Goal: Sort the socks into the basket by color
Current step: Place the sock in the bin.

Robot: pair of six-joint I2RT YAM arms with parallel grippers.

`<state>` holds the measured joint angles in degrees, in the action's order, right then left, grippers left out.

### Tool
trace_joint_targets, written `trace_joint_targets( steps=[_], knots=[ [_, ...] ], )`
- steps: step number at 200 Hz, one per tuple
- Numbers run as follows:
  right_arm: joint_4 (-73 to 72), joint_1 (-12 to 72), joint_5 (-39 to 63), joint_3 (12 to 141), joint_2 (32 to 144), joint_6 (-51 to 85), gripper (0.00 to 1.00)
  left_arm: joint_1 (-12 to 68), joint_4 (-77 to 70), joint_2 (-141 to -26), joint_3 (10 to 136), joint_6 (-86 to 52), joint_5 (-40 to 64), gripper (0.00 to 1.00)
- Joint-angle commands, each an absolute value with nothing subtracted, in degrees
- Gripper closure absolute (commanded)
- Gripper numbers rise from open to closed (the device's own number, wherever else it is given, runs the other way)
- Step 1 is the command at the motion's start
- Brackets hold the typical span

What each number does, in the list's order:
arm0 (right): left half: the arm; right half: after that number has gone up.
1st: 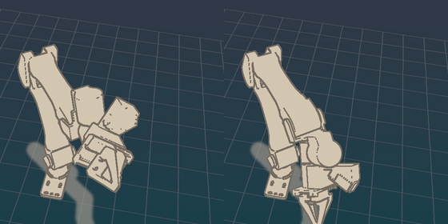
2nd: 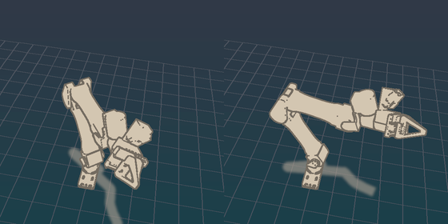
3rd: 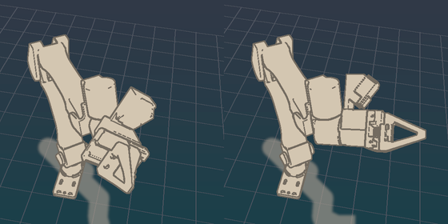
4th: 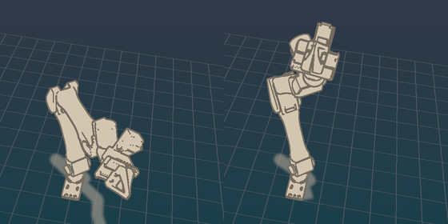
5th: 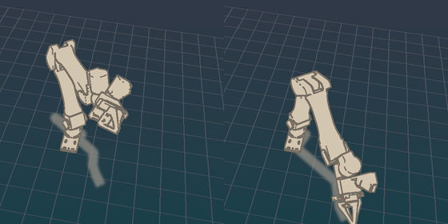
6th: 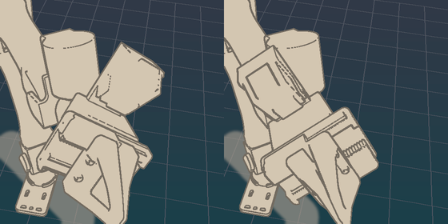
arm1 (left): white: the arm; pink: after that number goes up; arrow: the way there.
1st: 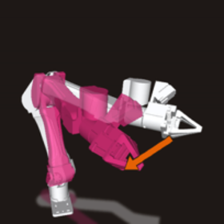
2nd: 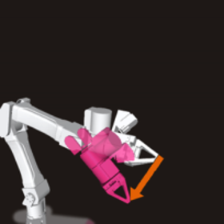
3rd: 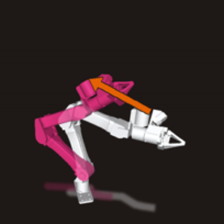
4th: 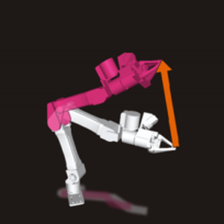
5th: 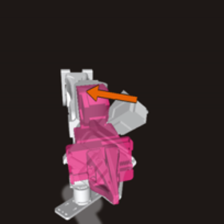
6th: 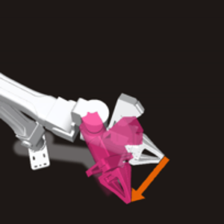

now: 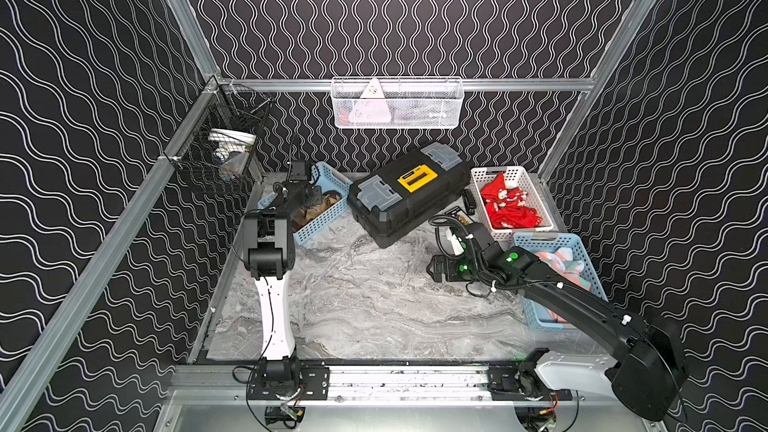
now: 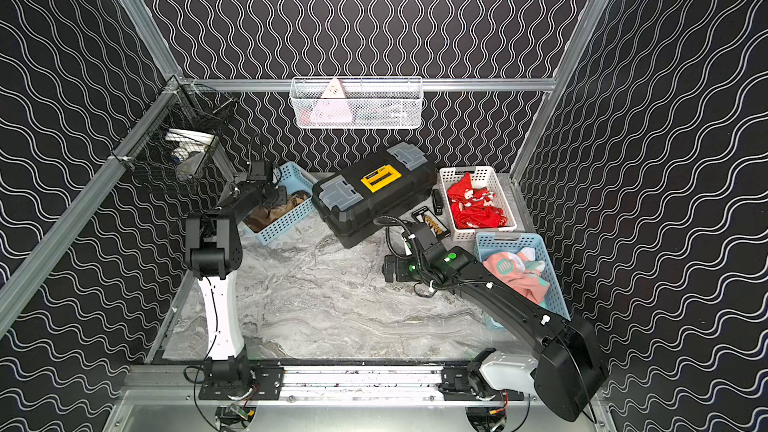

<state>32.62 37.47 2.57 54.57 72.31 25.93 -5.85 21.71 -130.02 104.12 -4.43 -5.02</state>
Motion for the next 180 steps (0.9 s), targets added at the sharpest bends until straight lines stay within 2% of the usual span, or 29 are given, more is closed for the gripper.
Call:
trace_joint_targets(
  steps=[1,21,39,76,114,129,150,159,180],
  knots=[
    [33.4,37.3,1.4,55.6,72.0,26.5,0.00,-5.9,25.9,-127.4,103.7,-5.2,-3.1,0.58],
    [33.9,36.9,1.0,56.0,71.7,26.4,0.00,-5.9,26.3,-124.9,103.4,-5.5,-3.0,0.36],
    [34.6,36.6,0.7,56.5,71.4,26.3,0.00,-6.0,26.4,-122.5,102.8,-6.0,-2.8,0.26],
    [35.7,35.5,-0.3,57.4,71.3,26.6,0.00,-5.9,27.4,-117.4,101.4,-7.3,-2.1,0.17],
    [38.7,31.7,-1.7,60.1,73.8,27.1,0.00,-5.9,27.2,-109.0,97.4,-8.9,-0.4,0.13],
    [39.5,30.7,-5.6,61.1,74.5,27.3,0.00,-5.8,26.8,-104.8,94.6,-9.7,0.3,0.11],
    [35.1,27.9,-5.6,59.9,73.9,25.7,0.00,-5.4,25.3,-98.3,89.1,-10.9,0.9,0.07],
    [33.5,26.5,-4.9,59.5,73.9,25.6,0.00,-5.1,24.5,-95.3,86.3,-11.5,1.5,0.03],
    [28.3,21.6,-1.6,58.4,74.5,23.9,0.00,-3.1,23.2,-89.1,80.3,-11.8,-0.7,0.01]
  ],
)
